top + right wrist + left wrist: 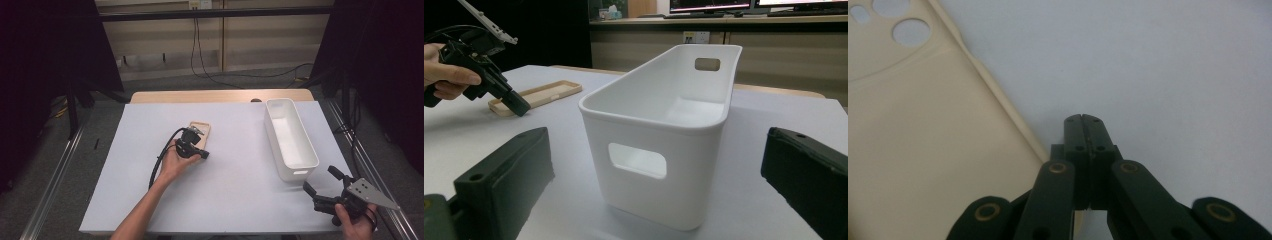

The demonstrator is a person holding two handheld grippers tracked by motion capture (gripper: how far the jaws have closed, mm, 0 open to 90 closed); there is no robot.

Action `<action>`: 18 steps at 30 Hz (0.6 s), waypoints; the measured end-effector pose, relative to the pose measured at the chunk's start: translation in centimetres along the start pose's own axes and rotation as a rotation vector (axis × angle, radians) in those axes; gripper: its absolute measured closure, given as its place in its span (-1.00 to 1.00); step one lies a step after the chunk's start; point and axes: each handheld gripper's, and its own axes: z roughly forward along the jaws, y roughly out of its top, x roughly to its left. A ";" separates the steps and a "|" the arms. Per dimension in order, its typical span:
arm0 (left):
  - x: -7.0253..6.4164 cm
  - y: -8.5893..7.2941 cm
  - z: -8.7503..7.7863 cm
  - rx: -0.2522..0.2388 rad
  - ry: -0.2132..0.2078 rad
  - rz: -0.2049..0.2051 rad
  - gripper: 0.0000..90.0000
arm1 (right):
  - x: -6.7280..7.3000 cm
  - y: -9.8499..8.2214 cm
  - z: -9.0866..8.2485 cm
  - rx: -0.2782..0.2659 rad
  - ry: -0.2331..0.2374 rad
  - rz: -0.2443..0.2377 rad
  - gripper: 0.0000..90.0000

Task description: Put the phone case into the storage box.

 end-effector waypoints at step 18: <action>-0.2 -0.6 -0.2 -0.029 0.014 -0.002 1.00 | 0.0 0.0 -0.1 -0.001 0.005 -0.006 -0.99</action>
